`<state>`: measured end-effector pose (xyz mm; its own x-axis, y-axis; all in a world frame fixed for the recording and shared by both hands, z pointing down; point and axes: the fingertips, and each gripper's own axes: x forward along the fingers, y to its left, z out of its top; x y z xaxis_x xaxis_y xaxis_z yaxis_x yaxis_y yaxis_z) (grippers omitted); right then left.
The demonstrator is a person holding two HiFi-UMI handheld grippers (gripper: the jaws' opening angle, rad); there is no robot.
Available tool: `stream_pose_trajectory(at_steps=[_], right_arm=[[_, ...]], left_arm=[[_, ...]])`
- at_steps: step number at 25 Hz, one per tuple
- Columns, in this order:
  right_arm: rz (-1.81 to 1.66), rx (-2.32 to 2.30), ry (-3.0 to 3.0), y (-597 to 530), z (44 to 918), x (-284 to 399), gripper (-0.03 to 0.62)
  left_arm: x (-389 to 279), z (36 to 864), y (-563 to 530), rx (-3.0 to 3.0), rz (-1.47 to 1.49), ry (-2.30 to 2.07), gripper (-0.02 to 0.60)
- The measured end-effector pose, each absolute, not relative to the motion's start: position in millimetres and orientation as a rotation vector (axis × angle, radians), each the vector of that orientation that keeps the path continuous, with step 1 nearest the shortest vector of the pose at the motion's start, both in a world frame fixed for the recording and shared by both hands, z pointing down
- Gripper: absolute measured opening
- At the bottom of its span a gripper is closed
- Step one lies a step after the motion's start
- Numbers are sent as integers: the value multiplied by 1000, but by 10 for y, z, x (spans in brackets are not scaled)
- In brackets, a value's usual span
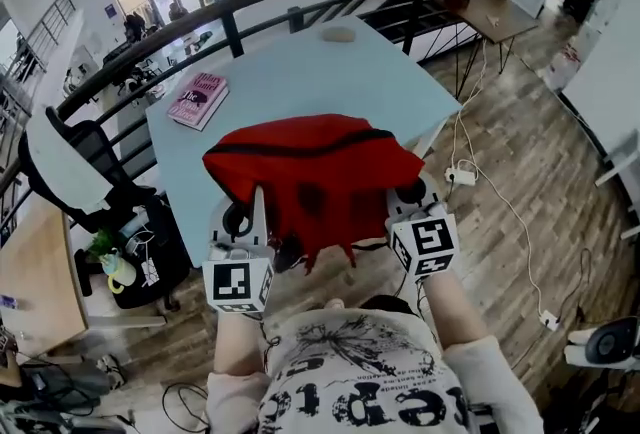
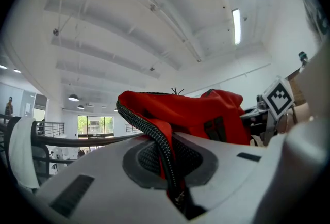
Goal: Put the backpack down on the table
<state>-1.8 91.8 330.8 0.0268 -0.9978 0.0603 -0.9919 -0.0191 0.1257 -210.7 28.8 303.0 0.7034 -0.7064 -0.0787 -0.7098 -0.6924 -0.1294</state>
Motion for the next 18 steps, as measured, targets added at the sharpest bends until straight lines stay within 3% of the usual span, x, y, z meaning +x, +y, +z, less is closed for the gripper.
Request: stream_pose_trajectory(at_steps=[18], right_arm=[[-96, 1834, -2396, -1283, 3462, 1012, 28]], left_arm=[[-1158, 3113, -1321, -2497, -21, 1518, 15]])
